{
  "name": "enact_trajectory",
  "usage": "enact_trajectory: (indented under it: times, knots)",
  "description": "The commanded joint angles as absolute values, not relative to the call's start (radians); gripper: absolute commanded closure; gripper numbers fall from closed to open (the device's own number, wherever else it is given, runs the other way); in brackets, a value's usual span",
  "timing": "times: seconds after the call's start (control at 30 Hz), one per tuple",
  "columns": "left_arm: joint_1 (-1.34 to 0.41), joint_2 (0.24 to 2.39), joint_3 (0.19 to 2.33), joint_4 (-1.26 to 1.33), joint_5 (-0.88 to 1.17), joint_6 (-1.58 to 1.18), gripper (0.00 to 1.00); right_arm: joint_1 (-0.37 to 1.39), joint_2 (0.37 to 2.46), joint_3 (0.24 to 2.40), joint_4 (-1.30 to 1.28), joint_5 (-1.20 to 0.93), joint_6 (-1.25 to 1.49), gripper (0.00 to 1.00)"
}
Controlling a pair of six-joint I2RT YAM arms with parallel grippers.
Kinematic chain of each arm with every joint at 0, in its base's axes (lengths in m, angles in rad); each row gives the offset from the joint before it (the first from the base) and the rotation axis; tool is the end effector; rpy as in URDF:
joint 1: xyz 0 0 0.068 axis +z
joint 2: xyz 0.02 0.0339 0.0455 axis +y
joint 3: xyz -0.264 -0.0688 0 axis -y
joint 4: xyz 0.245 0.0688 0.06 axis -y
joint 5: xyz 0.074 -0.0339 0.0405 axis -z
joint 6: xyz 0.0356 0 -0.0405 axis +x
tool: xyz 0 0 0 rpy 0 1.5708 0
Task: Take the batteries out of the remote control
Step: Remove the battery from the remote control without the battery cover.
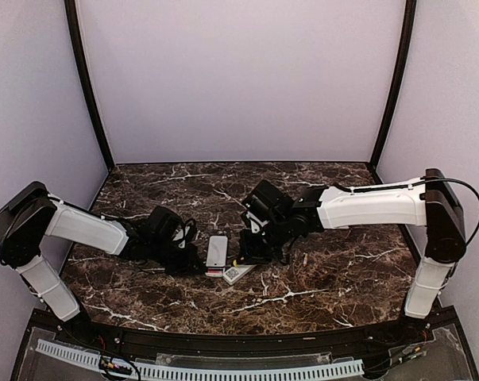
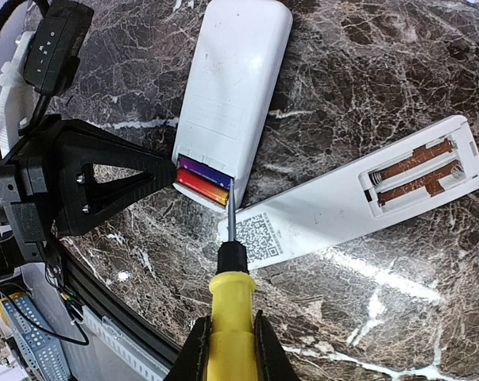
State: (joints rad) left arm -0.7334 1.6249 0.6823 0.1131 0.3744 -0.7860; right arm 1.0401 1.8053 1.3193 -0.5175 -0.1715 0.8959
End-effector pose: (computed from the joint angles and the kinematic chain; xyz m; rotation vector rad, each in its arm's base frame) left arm 0.2135 -0.2099 0.1351 0.1252 2.6522 -1.0724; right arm 0.1894 0.3348 0.2169 -0.2759 2.8310 0.8214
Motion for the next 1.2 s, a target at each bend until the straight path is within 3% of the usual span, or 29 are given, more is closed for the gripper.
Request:
enact_trajectory:
  times: [0.0,0.5,1.17]
  knots:
    - [-0.753,1.649,0.699,0.118,0.383,-0.779,0.96,1.052,1.852,1.322,-0.522,-0.166,0.909,1.00]
    - [-0.767,1.649,0.696,0.121,0.383,-0.787,0.99,1.044,1.758,1.152,-0.120,-0.296,1.121,1.00]
    - [-0.775,1.651,0.708,0.110,0.376,-0.783,1.00,1.034,1.715,1.082,0.057,-0.333,1.184,1.00]
